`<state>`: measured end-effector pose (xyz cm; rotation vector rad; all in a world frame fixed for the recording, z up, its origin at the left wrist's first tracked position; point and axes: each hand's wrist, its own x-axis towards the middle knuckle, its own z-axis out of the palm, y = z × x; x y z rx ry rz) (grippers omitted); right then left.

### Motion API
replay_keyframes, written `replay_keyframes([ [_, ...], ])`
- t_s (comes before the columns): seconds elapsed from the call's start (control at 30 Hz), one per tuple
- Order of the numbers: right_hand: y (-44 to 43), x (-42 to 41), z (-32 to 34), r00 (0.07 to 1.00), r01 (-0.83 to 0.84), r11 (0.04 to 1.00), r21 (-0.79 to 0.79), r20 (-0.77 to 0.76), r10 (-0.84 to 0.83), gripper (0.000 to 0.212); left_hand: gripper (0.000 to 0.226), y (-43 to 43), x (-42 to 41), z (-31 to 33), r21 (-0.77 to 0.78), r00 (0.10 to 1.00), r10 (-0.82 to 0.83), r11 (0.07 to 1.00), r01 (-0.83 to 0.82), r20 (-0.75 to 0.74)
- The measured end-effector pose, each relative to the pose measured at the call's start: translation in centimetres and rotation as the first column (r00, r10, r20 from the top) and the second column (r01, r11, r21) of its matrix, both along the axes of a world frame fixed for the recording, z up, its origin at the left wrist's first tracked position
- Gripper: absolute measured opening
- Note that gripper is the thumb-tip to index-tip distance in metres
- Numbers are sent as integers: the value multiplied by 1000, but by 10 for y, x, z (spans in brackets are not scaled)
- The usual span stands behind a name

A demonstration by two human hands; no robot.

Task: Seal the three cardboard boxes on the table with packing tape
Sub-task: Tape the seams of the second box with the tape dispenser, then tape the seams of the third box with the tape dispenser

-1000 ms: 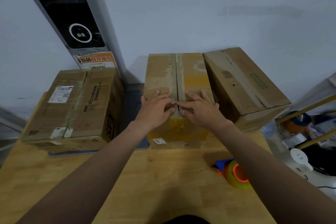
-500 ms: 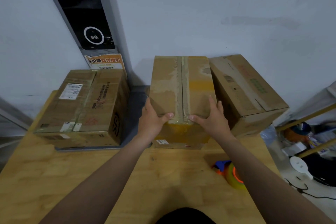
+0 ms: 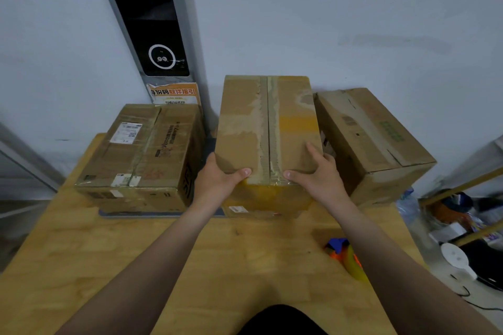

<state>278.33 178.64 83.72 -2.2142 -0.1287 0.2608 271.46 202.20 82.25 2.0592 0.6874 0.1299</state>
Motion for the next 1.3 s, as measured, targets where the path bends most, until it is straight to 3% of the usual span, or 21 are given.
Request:
replay_keyframes([
  [0.17, 39, 7, 19, 994, -109, 991, -72, -15, 108, 101, 83, 40, -6, 24, -69, 998, 57, 996, -59, -21],
  [0.3, 70, 7, 9, 981, -165, 983, -76, -118, 155, 104, 80, 66, -12, 21, -72, 994, 84, 993, -90, -74],
  [0.47, 99, -9, -7, 983, -174, 983, -51, -75, 170, 102, 105, 95, -21, 2, -75, 991, 133, 988, -134, -13],
  [0.7, 129, -2, -8, 979, -198, 979, -49, -61, 195, 104, 82, 123, -16, -6, -85, 992, 115, 990, -110, 57],
  [1.03, 172, 12, -11, 974, -220, 975, -44, -64, 217, 103, 67, 157, -4, -9, -95, 980, 179, 981, -171, 88],
  [1.3, 174, 29, -14, 970, -232, 973, -17, -85, 229, 107, 52, 157, 11, -15, -1, 976, 205, 979, -205, 76],
])
